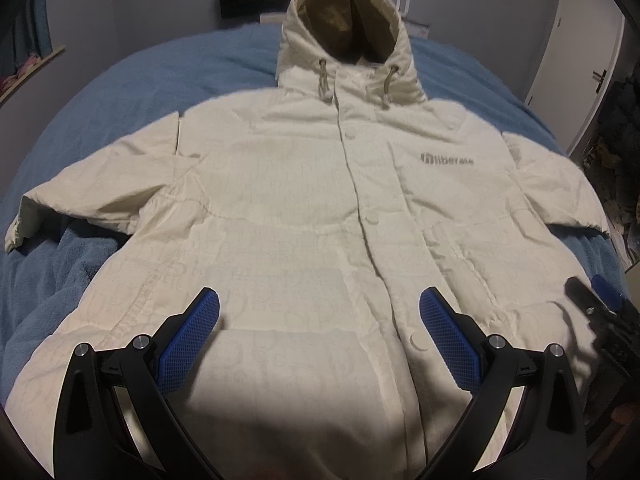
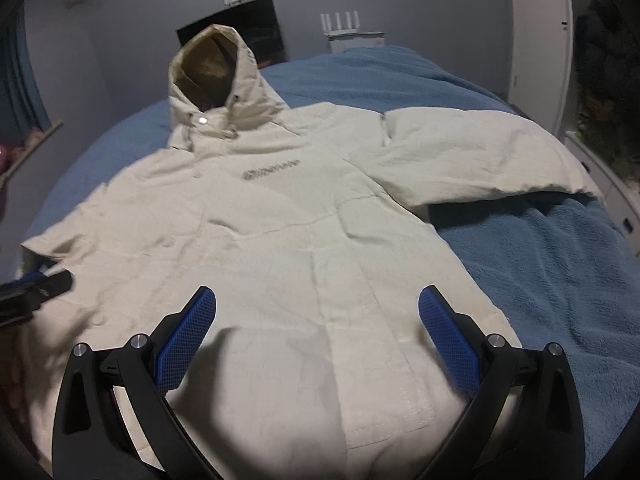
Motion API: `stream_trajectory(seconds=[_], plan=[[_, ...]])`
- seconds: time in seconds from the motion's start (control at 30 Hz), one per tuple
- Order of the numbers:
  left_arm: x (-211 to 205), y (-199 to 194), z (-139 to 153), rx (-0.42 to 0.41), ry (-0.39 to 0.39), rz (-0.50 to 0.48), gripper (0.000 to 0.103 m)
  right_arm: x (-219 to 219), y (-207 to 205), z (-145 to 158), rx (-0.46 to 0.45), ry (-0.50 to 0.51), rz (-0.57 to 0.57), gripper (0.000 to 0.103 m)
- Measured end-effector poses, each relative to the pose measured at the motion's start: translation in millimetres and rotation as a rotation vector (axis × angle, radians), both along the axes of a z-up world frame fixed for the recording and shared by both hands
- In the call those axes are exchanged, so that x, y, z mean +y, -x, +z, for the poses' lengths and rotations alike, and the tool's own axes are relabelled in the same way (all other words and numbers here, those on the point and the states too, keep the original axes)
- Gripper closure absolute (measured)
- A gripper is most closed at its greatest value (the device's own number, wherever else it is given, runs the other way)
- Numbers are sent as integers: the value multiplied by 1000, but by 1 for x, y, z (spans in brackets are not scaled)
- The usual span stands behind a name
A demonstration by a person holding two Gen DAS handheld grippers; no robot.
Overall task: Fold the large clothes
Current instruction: 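Grasp the jacket sleeve cuff with the right gripper and lift it, then fold the held sleeve across the jacket front, then open the right gripper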
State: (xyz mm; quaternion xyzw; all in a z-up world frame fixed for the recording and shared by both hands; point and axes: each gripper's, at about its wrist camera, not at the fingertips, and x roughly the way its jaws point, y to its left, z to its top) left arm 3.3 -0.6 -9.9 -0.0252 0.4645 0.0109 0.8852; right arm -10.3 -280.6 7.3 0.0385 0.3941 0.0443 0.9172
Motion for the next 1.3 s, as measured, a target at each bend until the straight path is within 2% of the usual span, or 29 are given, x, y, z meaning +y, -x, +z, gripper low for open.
stream_trajectory(seconds=[0.07,0.13,0.23,0.3,0.37,0.4,0.47,0.6,0.67,0.77,0.8,0.9,0.97,1.1,1.3], plan=[[2,-4,9,16,26,-11,6,-4,-2,13,3,-8,-14,6],[3,-10,28,-4,27,-34,6,-14,-6,34,-25,-18,-50,6],[3,-27,69,-93,8,-55,6,-36,-20,68,-85,-8,-98,6],[2,-39,97,-196,-11,-71,6,-50,-33,83,-104,10,-121,6],[-3,-51,108,-241,-55,-106,6,-67,-48,92,-108,50,-151,6],[-6,-57,109,-237,-84,-123,6,-78,-57,92,-95,68,-171,6],[-11,-72,101,-201,-149,-123,6,-101,-73,85,-33,42,-212,6],[3,-86,72,-130,-63,-79,6,-155,-94,51,106,-73,-349,6],[13,-91,50,-85,-63,-31,6,-171,-100,35,133,-101,-385,6],[31,-98,28,-78,-89,8,6,-189,-105,13,166,-133,-417,6],[36,-101,23,-70,-82,16,6,-195,-104,6,177,-148,-425,7],[53,-108,9,-21,15,20,6,-206,-115,-12,209,-191,-451,16],[62,-113,2,-1,36,35,6,-211,-121,-23,227,-216,-462,22],[72,-121,-7,3,12,60,6,-220,-132,-36,238,-264,-480,34],[97,-130,-21,19,77,123,6,-256,-142,-31,112,-354,-565,47]])
